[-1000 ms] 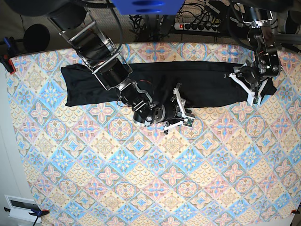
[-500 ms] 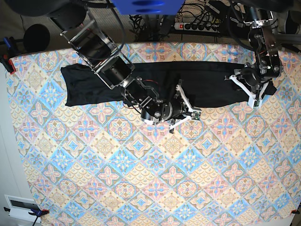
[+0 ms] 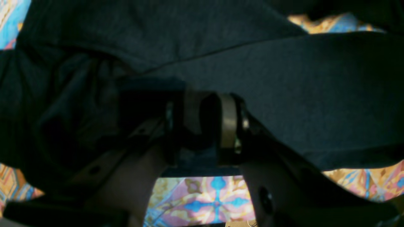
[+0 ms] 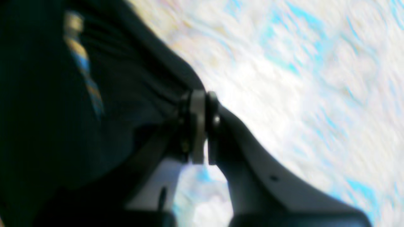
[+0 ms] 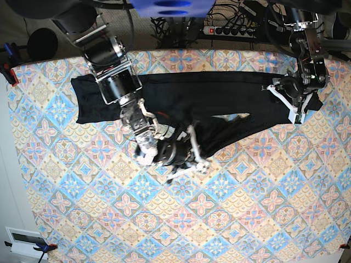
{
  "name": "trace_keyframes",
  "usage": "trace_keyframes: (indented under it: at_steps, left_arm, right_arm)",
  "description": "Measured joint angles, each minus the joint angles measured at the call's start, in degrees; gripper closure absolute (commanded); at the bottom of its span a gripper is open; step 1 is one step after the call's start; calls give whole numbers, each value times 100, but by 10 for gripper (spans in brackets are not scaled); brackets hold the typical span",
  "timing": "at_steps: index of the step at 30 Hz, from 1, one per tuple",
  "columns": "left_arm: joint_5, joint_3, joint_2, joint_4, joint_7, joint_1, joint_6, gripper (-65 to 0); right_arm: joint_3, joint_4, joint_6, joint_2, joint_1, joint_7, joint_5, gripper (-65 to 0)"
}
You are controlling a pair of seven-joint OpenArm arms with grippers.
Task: Layout the t-shirt on the table in an organized manner, then fold the t-shirt properly
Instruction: 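Pull the strip's loose end with the left gripper away from the body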
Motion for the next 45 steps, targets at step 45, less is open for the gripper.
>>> trace_keyframes:
  at_steps: [45]
  left_arm:
    - [90, 1246, -11, -1915, -284, -2461, 7, -316]
  right_arm:
    - [1545, 2632, -31, 695, -2326, 22, 11, -182]
